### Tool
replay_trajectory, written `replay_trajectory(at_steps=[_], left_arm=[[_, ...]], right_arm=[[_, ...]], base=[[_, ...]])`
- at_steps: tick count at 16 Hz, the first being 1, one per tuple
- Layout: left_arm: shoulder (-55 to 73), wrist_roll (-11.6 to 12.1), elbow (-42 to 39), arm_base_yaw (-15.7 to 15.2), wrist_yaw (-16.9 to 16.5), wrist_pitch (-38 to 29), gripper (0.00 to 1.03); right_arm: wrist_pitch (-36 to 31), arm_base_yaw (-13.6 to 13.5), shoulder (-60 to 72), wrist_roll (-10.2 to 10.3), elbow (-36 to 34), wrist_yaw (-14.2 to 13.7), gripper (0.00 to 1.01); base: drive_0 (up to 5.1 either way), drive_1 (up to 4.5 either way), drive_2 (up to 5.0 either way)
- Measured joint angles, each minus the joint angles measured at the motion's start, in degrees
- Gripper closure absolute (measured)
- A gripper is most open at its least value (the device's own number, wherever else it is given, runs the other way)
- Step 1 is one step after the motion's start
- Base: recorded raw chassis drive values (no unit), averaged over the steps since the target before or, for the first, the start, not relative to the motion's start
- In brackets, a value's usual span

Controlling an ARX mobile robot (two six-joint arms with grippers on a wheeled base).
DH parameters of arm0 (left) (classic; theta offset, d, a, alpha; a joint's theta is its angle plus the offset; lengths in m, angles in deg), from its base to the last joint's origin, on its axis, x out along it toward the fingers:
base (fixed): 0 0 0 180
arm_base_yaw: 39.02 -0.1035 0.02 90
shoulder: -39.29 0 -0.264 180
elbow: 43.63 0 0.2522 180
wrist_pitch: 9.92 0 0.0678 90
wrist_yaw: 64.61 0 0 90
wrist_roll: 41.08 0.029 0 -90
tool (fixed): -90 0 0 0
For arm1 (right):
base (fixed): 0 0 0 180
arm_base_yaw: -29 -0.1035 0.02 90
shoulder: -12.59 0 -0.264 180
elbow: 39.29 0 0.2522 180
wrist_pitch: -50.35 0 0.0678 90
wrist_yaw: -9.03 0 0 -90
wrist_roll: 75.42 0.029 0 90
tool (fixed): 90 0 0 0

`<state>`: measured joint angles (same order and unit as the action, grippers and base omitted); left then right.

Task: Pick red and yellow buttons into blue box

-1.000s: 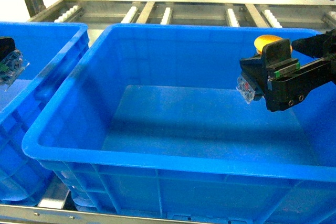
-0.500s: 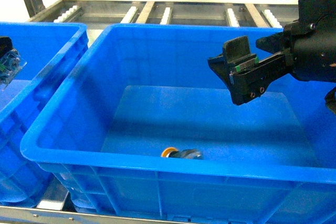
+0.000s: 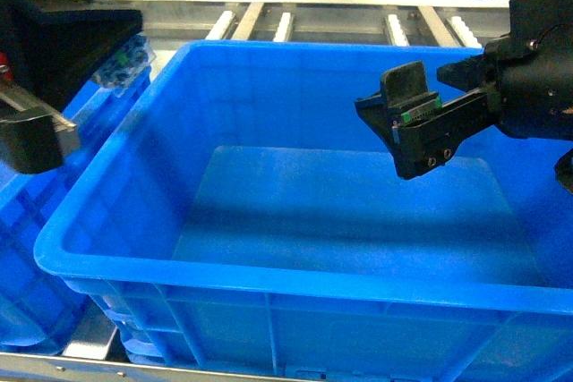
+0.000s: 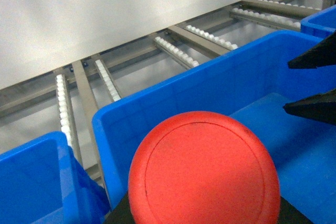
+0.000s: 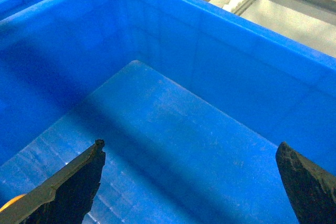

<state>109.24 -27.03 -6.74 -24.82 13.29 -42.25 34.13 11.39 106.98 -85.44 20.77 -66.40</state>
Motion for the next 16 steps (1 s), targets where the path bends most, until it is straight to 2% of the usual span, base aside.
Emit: replay_trajectory(at_steps=[2,6,8,9,11,16], left_arm=[[5.01,0.61,2.25,0.66,1.14,0.94,0.79],[15.85,1.16,6.27,1.92,2.84,-1.57,0.79],[17.46,2.47,9.64,5.84,2.62,1.90,0.79],[17.03,2.69,9.66,6.34,2.19,1.70,0.71],[16.90,2.91,9.66,6.16,2.25,1.75,0.49],[16.90,2.93,9.66,6.08,2.38,1.73,0.06]], right_arm=[[-0.02,0.00,0.00,0.00,0.02,0.00,0.03],[-0.02,0.00,0.00,0.00,0.02,0.00,0.03],[-0.02,0.00,0.00,0.02,0.02,0.00,0.03],[-0.02,0.00,0.00,0.00,0.02,0.00,0.03],[-0.02,0.00,0.00,0.02,0.02,0.00,0.03],[-0.02,0.00,0.00,0.00,0.02,0.00,0.03]], base=[[0.0,0.00,0.0],[0.0,0.00,0.0],[0.0,0.00,0.0],[0.0,0.00,0.0],[0.0,0.00,0.0],[0.0,0.00,0.0]])
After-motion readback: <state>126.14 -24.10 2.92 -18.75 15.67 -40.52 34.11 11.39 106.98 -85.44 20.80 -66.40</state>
